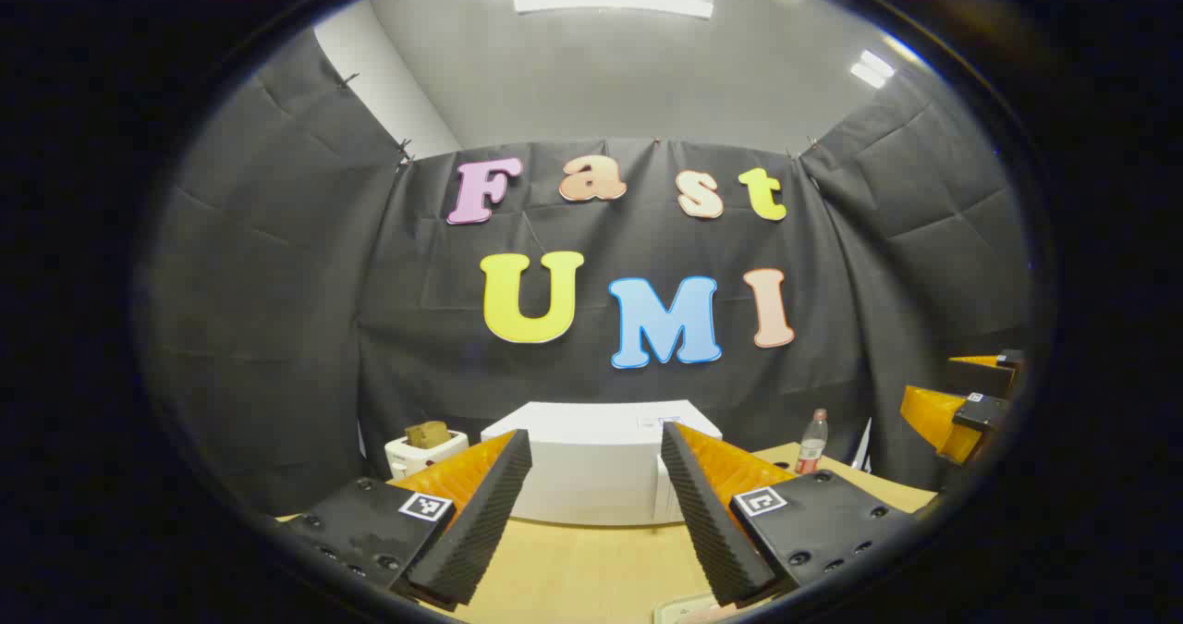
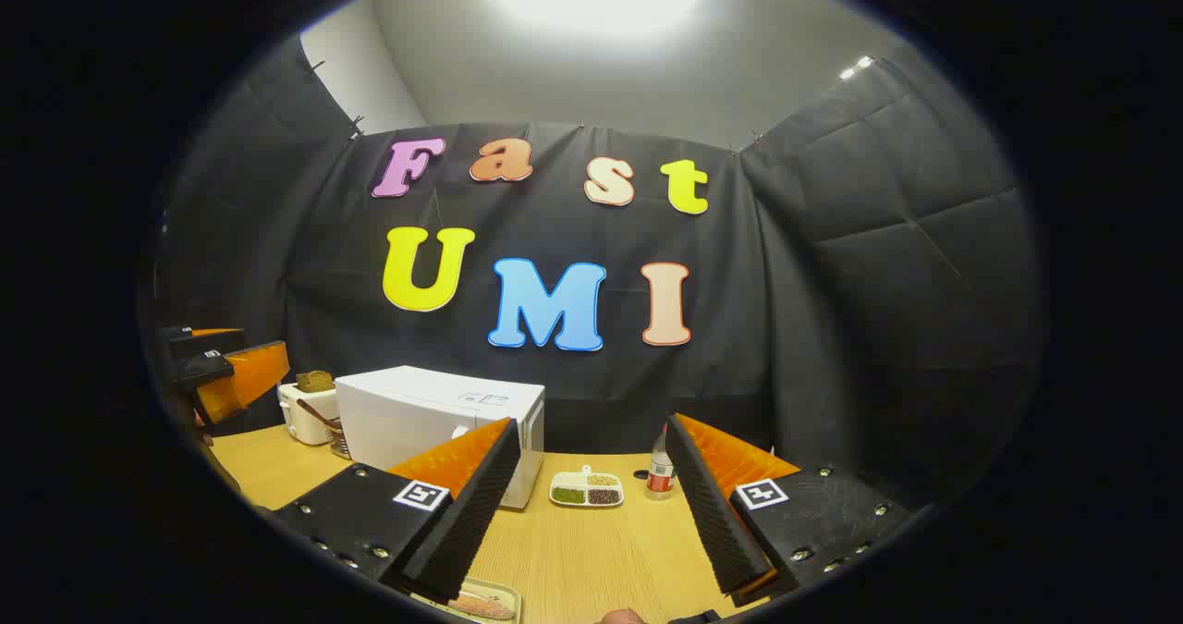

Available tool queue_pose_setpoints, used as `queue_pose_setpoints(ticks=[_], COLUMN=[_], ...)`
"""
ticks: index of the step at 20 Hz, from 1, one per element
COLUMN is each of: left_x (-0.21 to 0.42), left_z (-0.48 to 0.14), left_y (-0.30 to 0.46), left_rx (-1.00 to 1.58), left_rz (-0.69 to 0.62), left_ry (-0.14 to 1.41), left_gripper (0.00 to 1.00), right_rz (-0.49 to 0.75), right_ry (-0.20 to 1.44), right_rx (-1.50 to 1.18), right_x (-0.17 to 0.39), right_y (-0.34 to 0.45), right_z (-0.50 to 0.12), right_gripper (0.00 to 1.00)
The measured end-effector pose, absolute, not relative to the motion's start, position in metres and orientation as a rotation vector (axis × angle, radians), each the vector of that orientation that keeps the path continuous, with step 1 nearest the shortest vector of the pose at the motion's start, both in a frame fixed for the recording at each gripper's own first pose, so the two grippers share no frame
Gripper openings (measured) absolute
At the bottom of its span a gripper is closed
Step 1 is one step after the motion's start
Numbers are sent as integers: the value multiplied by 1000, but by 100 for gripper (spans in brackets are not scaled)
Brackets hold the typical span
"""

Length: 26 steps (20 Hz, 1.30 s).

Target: Open the microwave oven with the left hand, put the food in, and close the microwave oven.

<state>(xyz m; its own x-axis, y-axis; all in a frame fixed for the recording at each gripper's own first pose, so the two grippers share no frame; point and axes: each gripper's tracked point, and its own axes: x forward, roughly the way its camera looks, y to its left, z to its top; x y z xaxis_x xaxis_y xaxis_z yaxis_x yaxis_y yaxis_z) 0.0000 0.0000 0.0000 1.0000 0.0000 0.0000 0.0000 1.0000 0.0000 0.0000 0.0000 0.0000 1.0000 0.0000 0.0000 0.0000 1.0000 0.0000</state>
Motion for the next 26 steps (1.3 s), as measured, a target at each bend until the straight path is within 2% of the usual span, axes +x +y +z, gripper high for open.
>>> queue_pose_setpoints(ticks=[20,26], left_x=[15,42], left_z=[-5,-13], left_y=[-18,-23], left_rx=[-2,-15], left_rz=[-31,-48], left_ry=[1,3], left_gripper=[96,96], right_rz=[-10,-22], right_ry=[-1,-4], right_rx=[0,-4], right_x=[4,4], right_y=[-5,-9], right_z=[1,3], right_gripper=[97,97])
